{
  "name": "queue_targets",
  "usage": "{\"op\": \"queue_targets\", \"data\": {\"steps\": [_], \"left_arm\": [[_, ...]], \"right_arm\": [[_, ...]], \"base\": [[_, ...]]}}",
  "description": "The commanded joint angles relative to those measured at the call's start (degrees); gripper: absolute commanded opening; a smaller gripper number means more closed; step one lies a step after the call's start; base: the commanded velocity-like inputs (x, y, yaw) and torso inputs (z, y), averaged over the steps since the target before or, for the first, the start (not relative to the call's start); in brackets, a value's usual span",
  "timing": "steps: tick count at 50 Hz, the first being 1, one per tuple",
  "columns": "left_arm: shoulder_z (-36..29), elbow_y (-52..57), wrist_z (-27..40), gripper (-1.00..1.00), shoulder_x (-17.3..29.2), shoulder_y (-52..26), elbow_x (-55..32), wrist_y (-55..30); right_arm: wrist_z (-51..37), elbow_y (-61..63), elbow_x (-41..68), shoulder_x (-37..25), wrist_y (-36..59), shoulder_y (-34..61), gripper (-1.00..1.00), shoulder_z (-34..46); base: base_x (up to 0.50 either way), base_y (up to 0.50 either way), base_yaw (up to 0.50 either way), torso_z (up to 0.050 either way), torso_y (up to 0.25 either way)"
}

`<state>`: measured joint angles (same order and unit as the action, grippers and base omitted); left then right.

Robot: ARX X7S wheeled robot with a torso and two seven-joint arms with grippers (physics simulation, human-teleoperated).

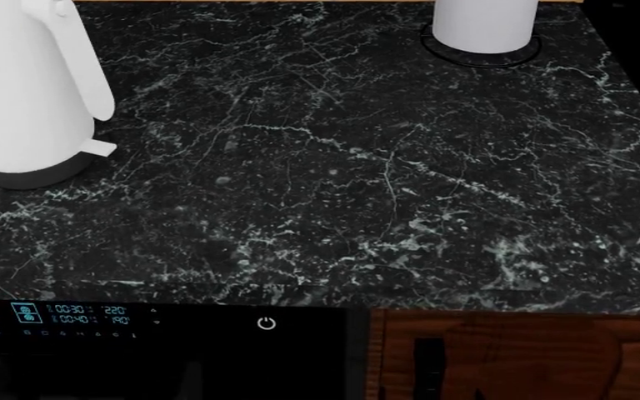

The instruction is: Close the lid of the electric kettle.

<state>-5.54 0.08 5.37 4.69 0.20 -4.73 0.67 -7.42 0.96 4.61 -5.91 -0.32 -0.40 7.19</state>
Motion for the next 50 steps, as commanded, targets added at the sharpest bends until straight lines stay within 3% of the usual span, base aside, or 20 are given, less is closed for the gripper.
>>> {"op": "queue_targets", "data": {"steps": [1, 10, 26, 50], "left_arm": [[-0.9, 0.1, 0.9, 1.0, 0.8, 0.0, -0.8, 0.0], [-1.6, 1.1, 1.7, 1.0, 1.4, 0.4, -1.3, -0.5], [-2.6, 0.8, 2.5, 1.0, 2.2, 0.2, -2.1, -0.2], [-4.0, 1.9, 3.9, 1.0, 3.1, 0.3, -3.1, -1.1]], "right_arm": [[-0.9, 0.6, 0.4, -0.7, -0.1, -0.3, 1.0, 0.9], [-1.4, 0.5, 1.1, -1.1, 0.2, -0.2, 1.0, 1.3], [-2.5, 0.8, 0.8, -2.0, 0.5, -0.1, 1.0, 2.4], [-3.6, 1.2, 0.8, -3.1, 0.6, -0.3, 1.0, 3.7]], "base": [[-0.5, 0.0, 0.0, 0.0, 0.0], [-0.48, 0.0, 0.0, 0.0, 0.0], [0.0, 0.01, 0.0, 0.0, 0.0], [0.02, 0.5, 0.0, 0.0, 0.0]]}}
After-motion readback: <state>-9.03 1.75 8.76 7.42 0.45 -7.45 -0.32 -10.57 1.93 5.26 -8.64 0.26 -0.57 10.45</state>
